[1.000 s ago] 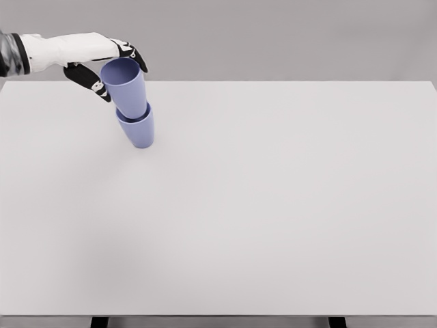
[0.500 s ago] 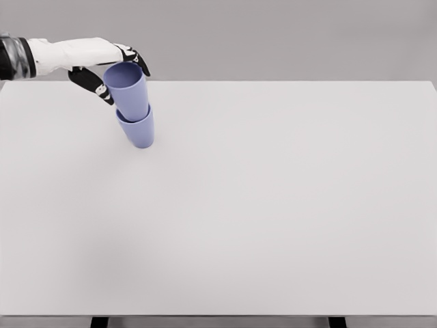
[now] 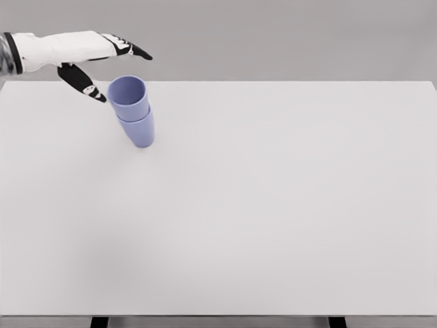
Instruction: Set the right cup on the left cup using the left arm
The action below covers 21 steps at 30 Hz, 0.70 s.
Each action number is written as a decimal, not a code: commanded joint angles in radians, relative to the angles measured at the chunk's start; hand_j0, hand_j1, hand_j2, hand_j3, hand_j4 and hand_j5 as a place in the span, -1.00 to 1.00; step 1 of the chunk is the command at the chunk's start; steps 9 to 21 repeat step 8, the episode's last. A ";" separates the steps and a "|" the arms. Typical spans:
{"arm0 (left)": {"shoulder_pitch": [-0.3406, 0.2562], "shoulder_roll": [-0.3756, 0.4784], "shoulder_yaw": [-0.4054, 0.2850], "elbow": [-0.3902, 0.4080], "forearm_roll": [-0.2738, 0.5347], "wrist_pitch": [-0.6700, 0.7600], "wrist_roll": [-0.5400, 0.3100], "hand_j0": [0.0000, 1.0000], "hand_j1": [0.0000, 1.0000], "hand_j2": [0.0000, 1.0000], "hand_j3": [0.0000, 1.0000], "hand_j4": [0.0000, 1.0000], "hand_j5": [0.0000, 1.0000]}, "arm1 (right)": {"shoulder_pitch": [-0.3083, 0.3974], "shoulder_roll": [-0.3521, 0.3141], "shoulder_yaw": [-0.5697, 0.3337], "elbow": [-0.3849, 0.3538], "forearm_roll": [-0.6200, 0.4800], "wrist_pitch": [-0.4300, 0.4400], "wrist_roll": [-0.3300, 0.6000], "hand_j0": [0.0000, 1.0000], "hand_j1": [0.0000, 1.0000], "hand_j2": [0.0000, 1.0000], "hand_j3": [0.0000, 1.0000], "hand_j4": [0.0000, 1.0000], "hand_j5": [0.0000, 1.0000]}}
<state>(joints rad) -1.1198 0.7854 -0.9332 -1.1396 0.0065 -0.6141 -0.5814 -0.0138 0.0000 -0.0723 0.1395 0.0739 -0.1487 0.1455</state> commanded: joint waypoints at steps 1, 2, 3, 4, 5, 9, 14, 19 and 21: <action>0.002 0.162 0.000 -0.210 0.147 0.003 -0.002 1.00 1.00 1.00 1.00 1.00 1.00 | 0.000 0.000 0.000 0.000 0.001 0.001 0.000 1.00 1.00 1.00 1.00 1.00 1.00; 0.020 0.228 -0.001 -0.323 0.204 0.003 -0.005 1.00 1.00 1.00 1.00 1.00 1.00 | 0.000 0.000 0.000 0.000 0.000 0.000 0.000 1.00 1.00 1.00 1.00 1.00 1.00; 0.072 0.261 0.013 -0.411 0.245 0.003 -0.008 1.00 1.00 1.00 1.00 1.00 1.00 | 0.000 0.000 0.000 0.000 0.000 0.000 0.000 1.00 1.00 1.00 1.00 1.00 1.00; 0.130 0.301 0.017 -0.494 0.282 0.003 -0.009 1.00 1.00 1.00 1.00 1.00 1.00 | 0.000 0.000 0.000 0.000 0.001 0.000 0.000 1.00 1.00 1.00 1.00 1.00 1.00; 0.159 0.316 0.027 -0.552 0.290 0.003 -0.011 1.00 1.00 1.00 1.00 1.00 1.00 | 0.000 0.000 0.000 0.000 0.000 0.000 0.000 1.00 1.00 1.00 1.00 1.00 1.00; 0.213 0.314 0.048 -0.612 0.290 0.003 -0.009 1.00 1.00 1.00 1.00 1.00 1.00 | 0.000 0.000 0.000 0.000 0.000 0.000 0.000 1.00 1.00 1.00 1.00 1.00 1.00; 0.213 0.314 0.048 -0.612 0.290 0.003 -0.009 1.00 1.00 1.00 1.00 1.00 1.00 | 0.000 0.000 0.000 0.000 0.000 0.000 0.000 1.00 1.00 1.00 1.00 1.00 1.00; 0.213 0.314 0.048 -0.612 0.290 0.003 -0.009 1.00 1.00 1.00 1.00 1.00 1.00 | 0.000 0.000 0.000 0.000 0.000 0.000 0.000 1.00 1.00 1.00 1.00 1.00 1.00; 0.213 0.314 0.048 -0.612 0.290 0.003 -0.009 1.00 1.00 1.00 1.00 1.00 1.00 | 0.000 0.000 0.000 0.000 0.000 0.000 0.000 1.00 1.00 1.00 1.00 1.00 1.00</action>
